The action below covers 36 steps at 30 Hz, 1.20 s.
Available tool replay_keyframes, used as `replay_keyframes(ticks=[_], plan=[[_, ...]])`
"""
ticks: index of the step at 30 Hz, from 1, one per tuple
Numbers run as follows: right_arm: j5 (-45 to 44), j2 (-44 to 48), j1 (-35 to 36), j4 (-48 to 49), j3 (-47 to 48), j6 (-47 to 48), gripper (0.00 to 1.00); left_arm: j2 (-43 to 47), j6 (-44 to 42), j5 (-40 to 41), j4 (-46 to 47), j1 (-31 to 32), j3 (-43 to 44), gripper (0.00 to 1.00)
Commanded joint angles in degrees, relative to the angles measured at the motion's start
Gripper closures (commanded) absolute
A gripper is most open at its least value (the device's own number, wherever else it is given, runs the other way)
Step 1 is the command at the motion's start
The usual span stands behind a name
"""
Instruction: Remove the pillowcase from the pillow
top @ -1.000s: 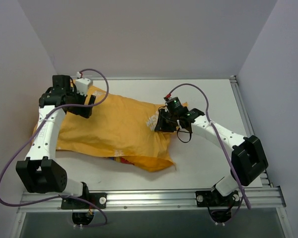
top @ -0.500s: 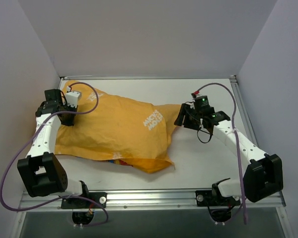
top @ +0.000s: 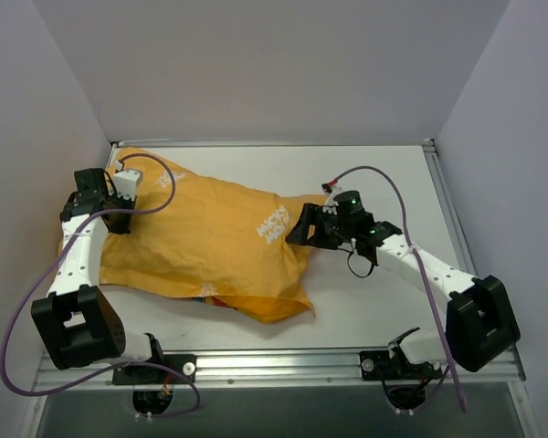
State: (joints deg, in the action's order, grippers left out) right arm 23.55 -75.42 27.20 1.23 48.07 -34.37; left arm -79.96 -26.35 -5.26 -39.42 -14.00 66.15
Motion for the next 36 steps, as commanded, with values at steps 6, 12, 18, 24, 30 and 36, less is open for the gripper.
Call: replay_keyframes(ticks=[6,12,18,24,30,36], plan=[[2.7,-8.1,4.4,11.4,0.3,-3.3,0.67,1.6,1.8,-4.4,-2.9,0.7,3.1,0.98],[2.1,-10.7,-8.1,-0.1,9.7,3.2,1.0,8.1,-2.4,-10.5,-6.4,9.2,-0.6,0.98],[1.5,-22.9,-15.2,-8.8,35.3,9.9,1.0,12.8,-7.9,-19.9,-15.1,31.2,2.2,0.98],[0.2,-37.4,-15.3,-12.2,58.0,8.9,1.0,7.1,-8.3,-36.0,-26.9,37.2,19.3,0.28],[-8.7,-39.4,-15.7,-22.1,67.2,11.7,0.3,5.0,-1.8,-21.3,-22.9,32.8,28.2,0.06],[-17.5,-29.9,-15.4,-28.0,61.3,14.8,0.08,-9.4,-2.4,-12.0,-20.8,7.5,32.4,0.06]])
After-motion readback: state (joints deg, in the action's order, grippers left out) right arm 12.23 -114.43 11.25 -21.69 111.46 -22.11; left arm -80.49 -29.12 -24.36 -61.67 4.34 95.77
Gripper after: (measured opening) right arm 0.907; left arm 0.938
